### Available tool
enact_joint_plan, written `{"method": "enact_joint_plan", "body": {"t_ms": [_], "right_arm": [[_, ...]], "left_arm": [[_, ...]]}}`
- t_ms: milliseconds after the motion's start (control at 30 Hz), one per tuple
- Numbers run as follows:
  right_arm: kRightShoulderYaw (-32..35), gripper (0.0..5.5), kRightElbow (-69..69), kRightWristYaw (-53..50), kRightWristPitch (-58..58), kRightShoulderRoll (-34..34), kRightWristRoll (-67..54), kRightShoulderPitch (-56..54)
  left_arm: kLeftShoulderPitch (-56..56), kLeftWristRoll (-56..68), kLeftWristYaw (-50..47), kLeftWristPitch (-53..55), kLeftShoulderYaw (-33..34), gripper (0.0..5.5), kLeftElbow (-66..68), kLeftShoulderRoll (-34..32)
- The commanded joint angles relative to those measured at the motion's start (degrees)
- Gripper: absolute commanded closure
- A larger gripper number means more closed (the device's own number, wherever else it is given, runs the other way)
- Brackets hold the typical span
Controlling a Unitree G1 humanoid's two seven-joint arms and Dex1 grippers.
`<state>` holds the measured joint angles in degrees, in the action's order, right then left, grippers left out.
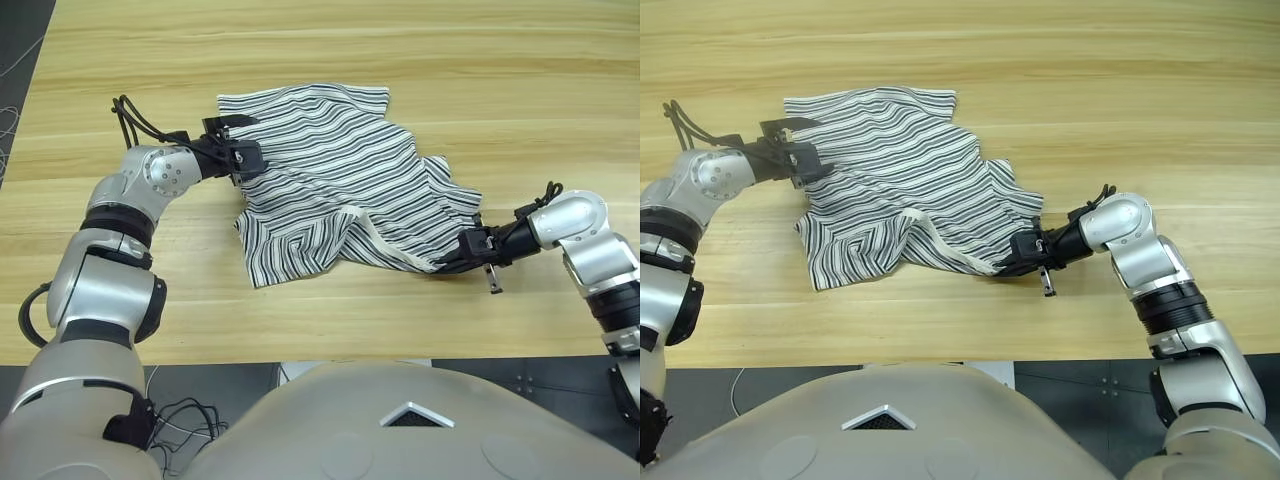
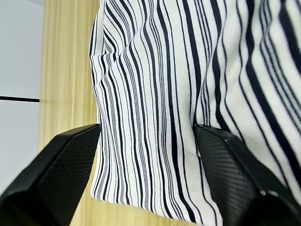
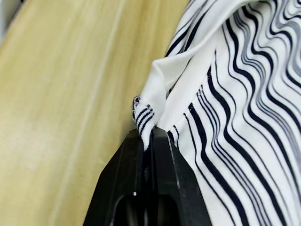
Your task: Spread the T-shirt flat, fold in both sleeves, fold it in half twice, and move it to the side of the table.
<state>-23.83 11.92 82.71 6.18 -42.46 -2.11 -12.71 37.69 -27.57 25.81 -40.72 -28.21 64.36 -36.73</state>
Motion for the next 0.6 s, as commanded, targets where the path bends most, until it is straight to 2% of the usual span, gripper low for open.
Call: {"method": "enact_joint_plan", "body": {"t_ms": [33, 233, 433, 500, 600], "right_arm": [[0.9, 4.65, -0.5, -0.3, -3.7, 1.2, -1.8, -0.6], [5.2, 3.65, -9.0, 5.8, -10.1, -0.9, -12.9, -1.2], [6.7, 3.65, -10.2, 8.3, -10.5, -2.9, -14.7, -1.9], [8.0, 3.65, -8.1, 6.0, -10.4, -0.7, -14.8, -4.1], [8.5, 3.65, -1.9, -2.7, -9.8, 6.1, -11.6, -8.9]], "left_arm": [[-3.3, -3.5, 3.4, 2.3, -2.5, 1.79, 2.9, -0.9], [-2.6, -2.5, 4.4, 1.7, -2.0, 1.79, 2.4, -1.4], [-0.7, 0.6, 7.9, 0.3, 0.4, 1.79, -0.3, -2.5], [-1.1, 3.1, 10.3, -0.6, 1.9, 1.79, -3.3, -2.9], [-3.4, 9.6, 16.0, -0.6, 4.7, 1.79, -13.4, -3.6]]}}
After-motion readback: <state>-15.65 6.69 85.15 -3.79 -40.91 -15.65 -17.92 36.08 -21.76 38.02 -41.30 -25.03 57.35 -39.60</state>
